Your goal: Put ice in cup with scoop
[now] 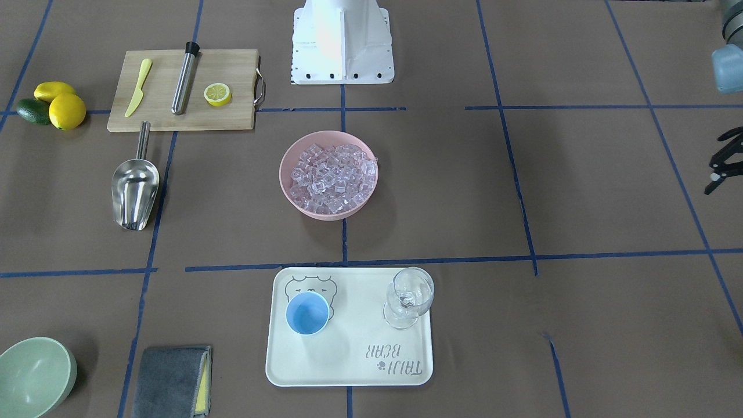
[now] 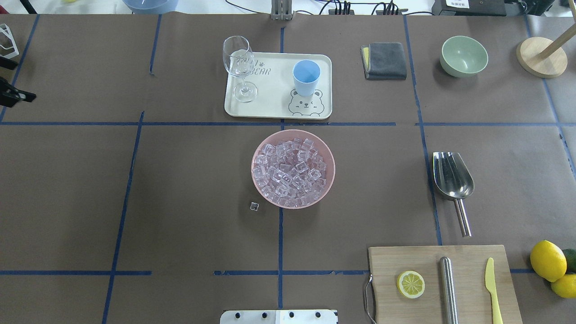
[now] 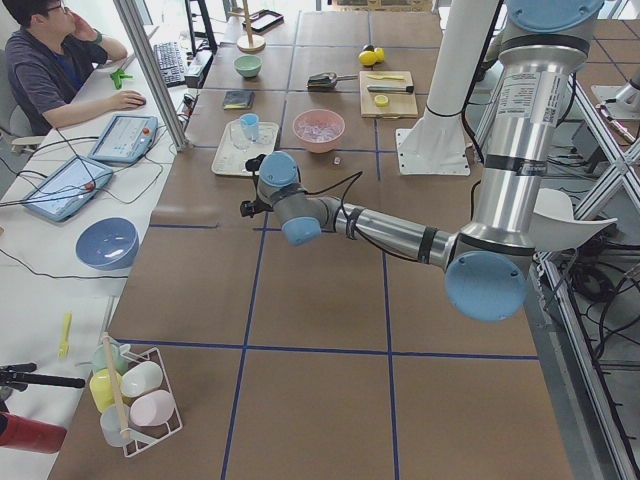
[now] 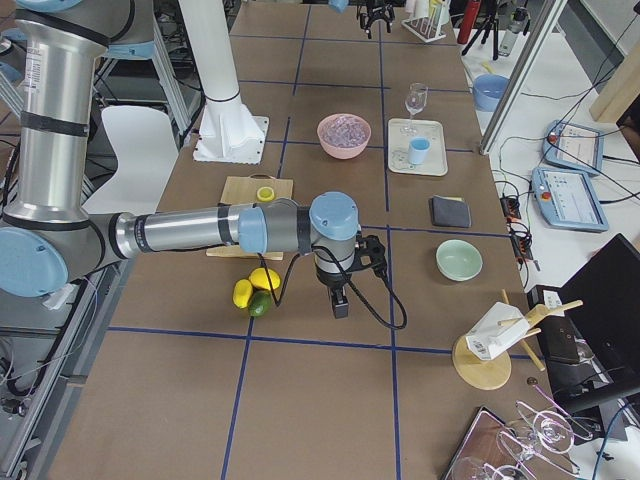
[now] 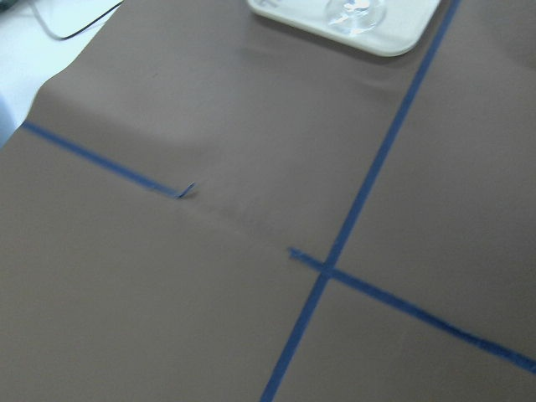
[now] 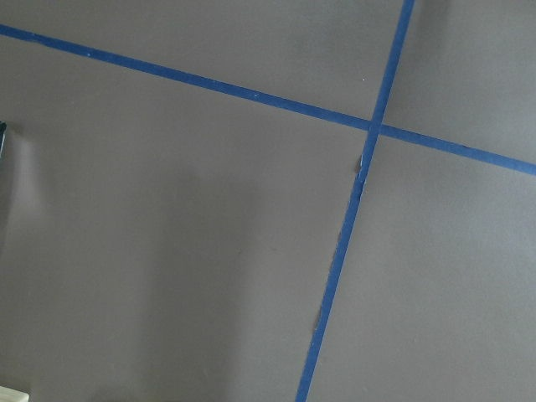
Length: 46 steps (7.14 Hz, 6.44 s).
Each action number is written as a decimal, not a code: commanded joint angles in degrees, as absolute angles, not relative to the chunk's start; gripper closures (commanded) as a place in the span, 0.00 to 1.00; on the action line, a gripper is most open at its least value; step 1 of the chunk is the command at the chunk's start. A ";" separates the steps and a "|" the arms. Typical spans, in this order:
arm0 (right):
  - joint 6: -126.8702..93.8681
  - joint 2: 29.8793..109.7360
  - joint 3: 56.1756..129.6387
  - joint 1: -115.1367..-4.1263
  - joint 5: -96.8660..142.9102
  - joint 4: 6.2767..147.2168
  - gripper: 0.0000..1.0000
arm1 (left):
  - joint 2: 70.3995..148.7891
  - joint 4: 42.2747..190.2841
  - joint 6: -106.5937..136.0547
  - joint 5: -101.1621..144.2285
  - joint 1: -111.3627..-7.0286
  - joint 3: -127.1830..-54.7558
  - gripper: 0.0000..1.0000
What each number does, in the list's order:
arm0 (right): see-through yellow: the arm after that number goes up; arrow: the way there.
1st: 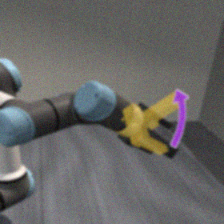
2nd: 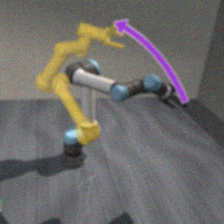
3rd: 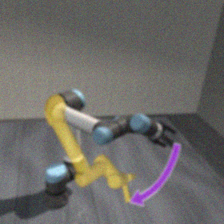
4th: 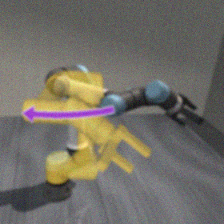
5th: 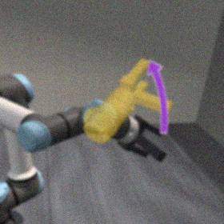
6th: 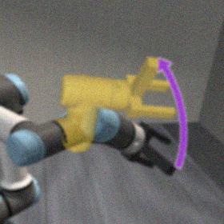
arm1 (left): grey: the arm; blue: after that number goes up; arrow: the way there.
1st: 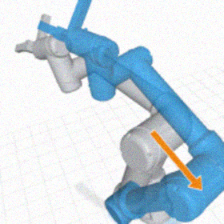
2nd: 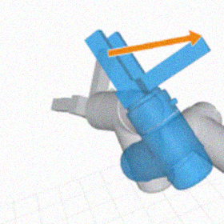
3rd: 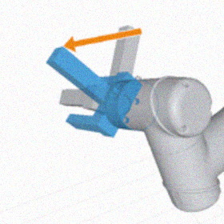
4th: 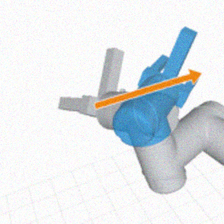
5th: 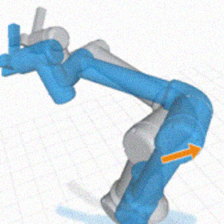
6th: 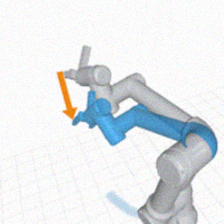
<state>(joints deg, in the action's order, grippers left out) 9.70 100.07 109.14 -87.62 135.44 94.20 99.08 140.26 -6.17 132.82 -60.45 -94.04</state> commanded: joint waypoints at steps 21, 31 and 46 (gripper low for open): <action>-63.37 97.73 113.55 -33.84 115.66 69.08 0.51 | 118.48 156.01 0.44 113.12 -27.77 -81.04 0.00; -42.69 92.31 125.60 -34.81 113.58 80.95 1.00 | 118.56 156.53 0.79 113.12 -27.77 -81.04 0.00; -0.90 35.26 104.80 -27.42 102.39 160.23 1.00 | 118.48 156.80 0.79 113.03 -27.86 -80.42 0.00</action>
